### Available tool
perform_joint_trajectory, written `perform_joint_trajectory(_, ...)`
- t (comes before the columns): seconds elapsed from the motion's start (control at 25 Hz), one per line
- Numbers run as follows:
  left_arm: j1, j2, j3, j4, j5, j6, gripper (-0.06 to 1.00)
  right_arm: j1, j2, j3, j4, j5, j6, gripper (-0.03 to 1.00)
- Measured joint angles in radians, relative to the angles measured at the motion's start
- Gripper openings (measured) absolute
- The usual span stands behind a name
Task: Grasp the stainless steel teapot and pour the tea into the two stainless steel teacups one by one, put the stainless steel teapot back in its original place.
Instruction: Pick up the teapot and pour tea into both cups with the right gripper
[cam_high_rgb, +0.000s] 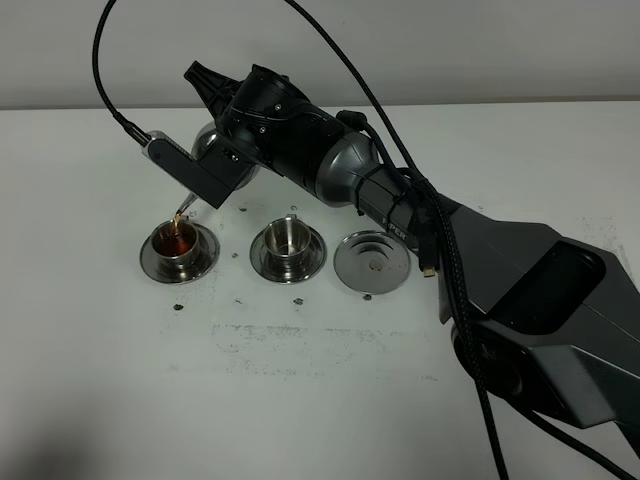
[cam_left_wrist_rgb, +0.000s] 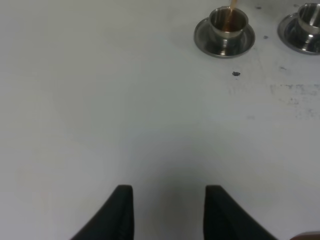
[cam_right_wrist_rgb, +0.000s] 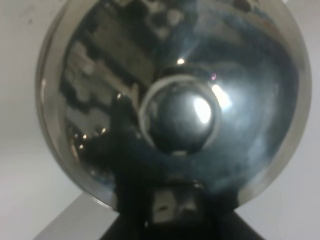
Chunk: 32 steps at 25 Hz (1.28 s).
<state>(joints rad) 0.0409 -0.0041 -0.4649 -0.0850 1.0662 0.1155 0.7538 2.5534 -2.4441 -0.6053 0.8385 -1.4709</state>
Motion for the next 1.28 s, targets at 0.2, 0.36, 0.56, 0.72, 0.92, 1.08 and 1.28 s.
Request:
perform_joint_trajectory(0.2, 0.000, 0.000, 0.000, 0.007, 0.000, 0.000, 0.38, 0.010, 0.000, 0.000, -0.029, -0.008, 0.000, 0.18)
perform_joint_trajectory(0.36, 0.000, 0.000, 0.000, 0.007, 0.000, 0.000, 0.38, 0.010, 0.000, 0.000, -0.043, -0.013, 0.000, 0.18)
perform_joint_trajectory(0.56, 0.000, 0.000, 0.000, 0.009, 0.000, 0.000, 0.38, 0.010, 0.000, 0.000, -0.050, -0.018, 0.001, 0.18)
perform_joint_trajectory(0.72, 0.000, 0.000, 0.000, 0.009, 0.000, 0.000, 0.38, 0.010, 0.000, 0.000, -0.057, -0.024, 0.001, 0.18)
perform_joint_trajectory(0.92, 0.000, 0.000, 0.000, 0.009, 0.000, 0.000, 0.38, 0.010, 0.000, 0.000, -0.071, -0.026, 0.001, 0.18)
perform_joint_trajectory(1.08, 0.000, 0.000, 0.000, 0.009, 0.000, 0.000, 0.38, 0.010, 0.000, 0.000, -0.075, -0.026, 0.001, 0.18)
perform_joint_trajectory(1.28, 0.000, 0.000, 0.000, 0.009, 0.000, 0.000, 0.38, 0.010, 0.000, 0.000, -0.086, -0.026, 0.001, 0.18)
